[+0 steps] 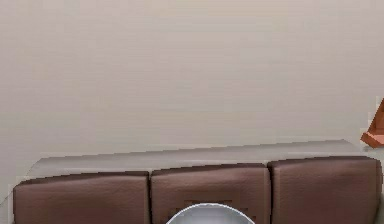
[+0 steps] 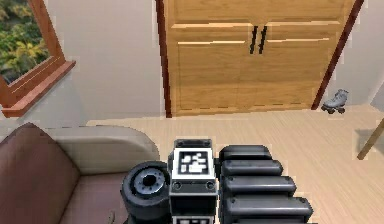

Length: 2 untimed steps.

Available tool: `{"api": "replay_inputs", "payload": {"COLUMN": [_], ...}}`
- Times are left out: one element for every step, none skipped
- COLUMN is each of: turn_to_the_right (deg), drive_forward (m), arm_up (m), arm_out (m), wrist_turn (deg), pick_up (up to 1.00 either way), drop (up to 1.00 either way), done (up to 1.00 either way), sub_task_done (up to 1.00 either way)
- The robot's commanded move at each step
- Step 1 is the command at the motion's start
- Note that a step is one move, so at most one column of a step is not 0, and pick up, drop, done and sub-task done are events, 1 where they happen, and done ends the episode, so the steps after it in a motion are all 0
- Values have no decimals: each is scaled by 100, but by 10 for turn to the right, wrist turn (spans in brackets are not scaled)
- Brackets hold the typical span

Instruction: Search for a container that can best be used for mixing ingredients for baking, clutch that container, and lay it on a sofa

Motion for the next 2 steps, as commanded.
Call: {"api": "replay_inputs", "payload": {"turn_to_the_right": [0,0], "drive_forward": [0,0], "arm_up": [0,-44], "arm_out": [0,0], "wrist_turn": [390,0], "pick_up": [0,0], "drop": [0,0], "done": [0,0], "sub_task_done": [0,0]}}
